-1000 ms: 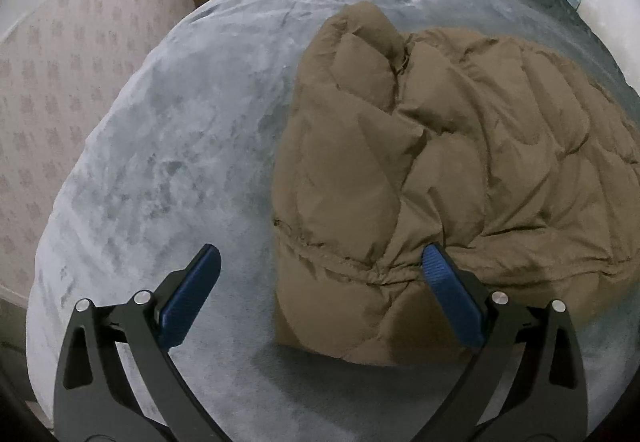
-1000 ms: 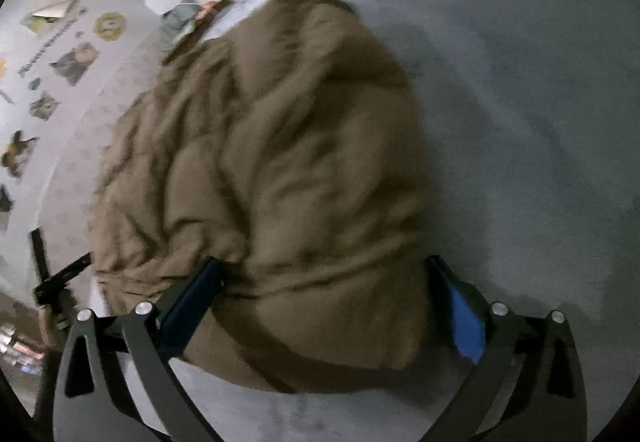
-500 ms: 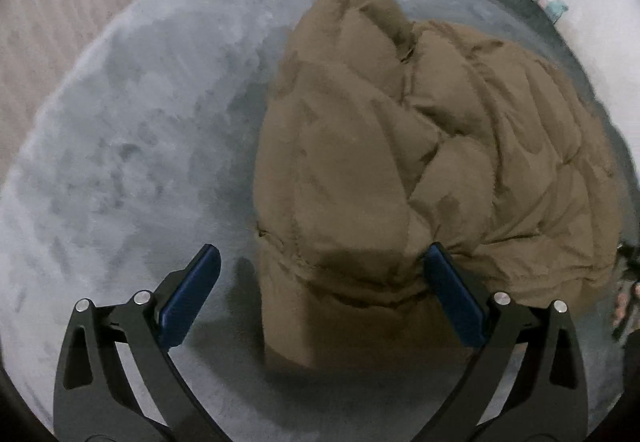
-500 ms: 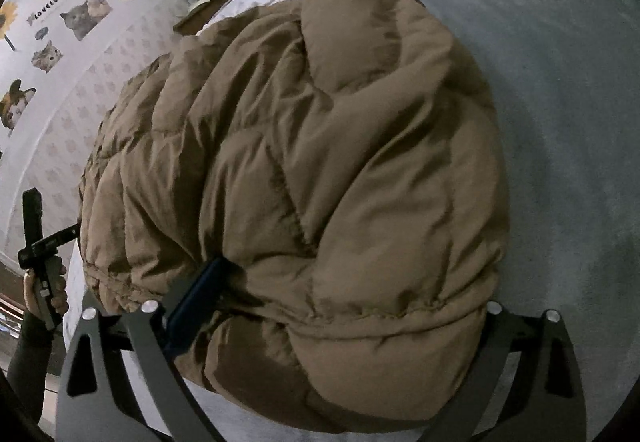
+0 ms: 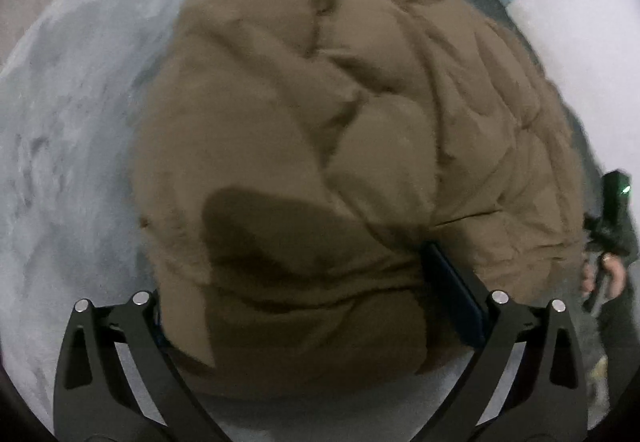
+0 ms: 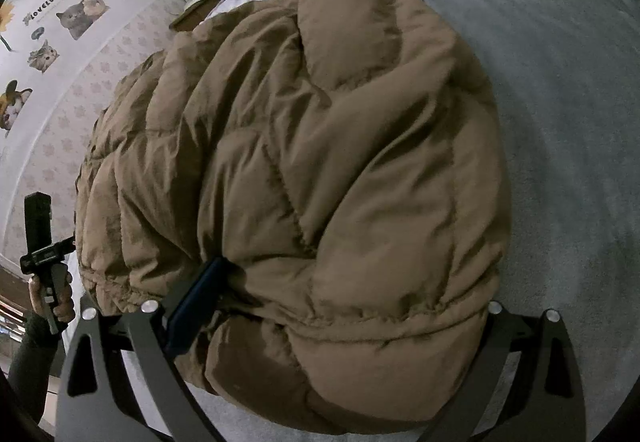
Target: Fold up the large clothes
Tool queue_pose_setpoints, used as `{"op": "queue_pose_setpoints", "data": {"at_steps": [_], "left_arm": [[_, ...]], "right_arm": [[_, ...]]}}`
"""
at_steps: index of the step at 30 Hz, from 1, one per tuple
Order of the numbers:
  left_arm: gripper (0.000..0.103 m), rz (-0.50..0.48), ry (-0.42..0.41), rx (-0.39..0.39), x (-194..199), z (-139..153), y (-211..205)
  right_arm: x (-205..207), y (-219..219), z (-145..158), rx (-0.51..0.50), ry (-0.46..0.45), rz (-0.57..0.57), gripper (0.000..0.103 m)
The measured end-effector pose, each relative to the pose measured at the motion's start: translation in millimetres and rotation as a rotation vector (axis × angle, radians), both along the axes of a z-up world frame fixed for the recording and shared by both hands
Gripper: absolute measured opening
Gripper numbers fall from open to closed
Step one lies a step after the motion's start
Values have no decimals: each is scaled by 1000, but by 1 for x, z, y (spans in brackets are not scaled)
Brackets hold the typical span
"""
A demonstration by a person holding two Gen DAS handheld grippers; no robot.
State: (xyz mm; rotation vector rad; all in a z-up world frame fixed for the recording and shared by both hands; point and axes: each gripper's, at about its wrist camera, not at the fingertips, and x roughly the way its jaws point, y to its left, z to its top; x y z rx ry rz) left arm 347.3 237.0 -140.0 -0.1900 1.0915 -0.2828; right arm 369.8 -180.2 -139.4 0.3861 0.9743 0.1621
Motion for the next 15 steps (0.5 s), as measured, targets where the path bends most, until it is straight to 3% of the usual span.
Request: {"op": "queue_pose_setpoints", "data": {"at_steps": [2, 7, 10, 15], "left_arm": [[99, 8, -10, 66, 3, 2, -6], [85, -3, -28, 146, -1, 11, -13], [77, -22, -34, 195, -2, 15, -16], [66, -56, -51, 283, -2, 22, -30]], "right_arm": [[0, 0, 0, -11, 3, 2, 97], [3, 13, 4, -69, 9, 29, 91], [4, 21, 8, -111, 9, 54, 83], [3, 37, 21, -192, 6, 109, 59]]}}
